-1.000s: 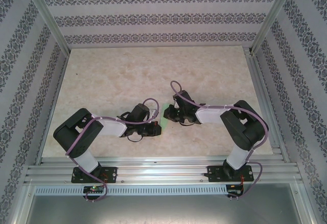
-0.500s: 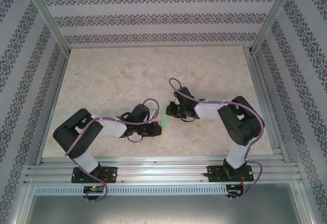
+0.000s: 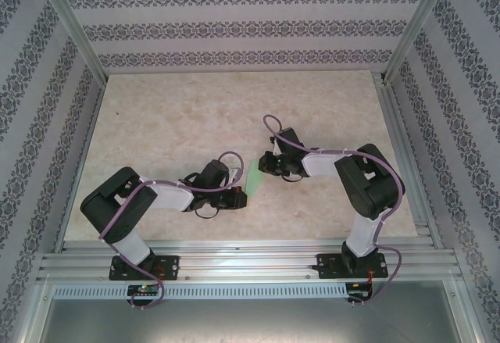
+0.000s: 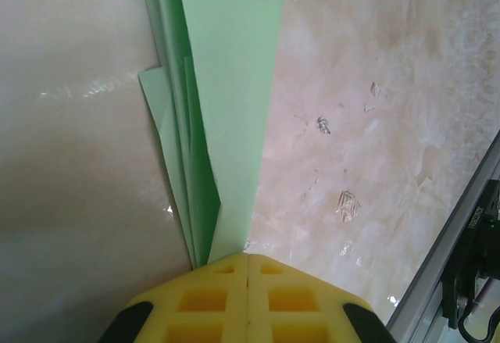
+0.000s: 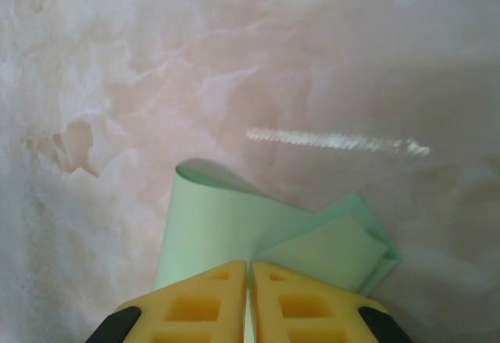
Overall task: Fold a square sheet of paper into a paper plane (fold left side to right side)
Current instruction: Fold the wing for the fifth time at the center of the table.
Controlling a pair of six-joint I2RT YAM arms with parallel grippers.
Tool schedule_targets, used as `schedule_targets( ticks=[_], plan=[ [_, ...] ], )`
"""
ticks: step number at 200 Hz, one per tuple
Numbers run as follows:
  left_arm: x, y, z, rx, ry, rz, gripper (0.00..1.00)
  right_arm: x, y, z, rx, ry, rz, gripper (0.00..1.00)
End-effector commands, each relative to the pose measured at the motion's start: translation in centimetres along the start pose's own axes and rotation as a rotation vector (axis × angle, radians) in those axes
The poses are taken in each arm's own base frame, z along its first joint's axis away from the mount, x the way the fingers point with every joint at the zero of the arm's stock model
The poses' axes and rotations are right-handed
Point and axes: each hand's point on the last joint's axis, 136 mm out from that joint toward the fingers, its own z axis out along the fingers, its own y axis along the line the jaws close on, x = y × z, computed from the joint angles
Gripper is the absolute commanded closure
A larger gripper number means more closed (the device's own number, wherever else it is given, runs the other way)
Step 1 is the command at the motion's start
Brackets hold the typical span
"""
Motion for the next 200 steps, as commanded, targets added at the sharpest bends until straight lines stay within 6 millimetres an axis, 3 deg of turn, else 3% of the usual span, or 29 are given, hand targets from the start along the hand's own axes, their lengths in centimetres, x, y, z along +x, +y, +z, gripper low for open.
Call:
schedule_targets(
  ticks=[1,71,119,160,184,200],
  plan=[
    [7.4,5.2,0.1,-0.178,0.218,-0.101,1.0,-3.3,-5.0,-0.1,0.166,-0.112,0.009,0.88],
    [7.5,5.1,0.0,-0.176,0.214,-0.098,1.0,-6.2,-7.1,-0.4,0.181,-0.136,0.037,0.87],
    [7.3,4.8,-0.2,-0.172,0.207,-0.093,1.0,-8.6,-7.6,-2.1,0.187,-0.178,0.043,0.87],
    [7.1,4.5,-0.3,-0.167,0.198,-0.085,1.0,-8.4,-3.4,-5.7,0.1,-0.22,0.028,0.87],
    [7.1,4.4,-0.2,-0.168,0.2,-0.083,1.0,-5.3,0.5,-6.2,0.008,-0.196,0.027,0.87],
    [7.1,4.4,-0.2,-0.168,0.198,-0.082,1.0,-2.6,2.7,-5.3,-0.042,-0.157,0.03,0.86]
  ],
)
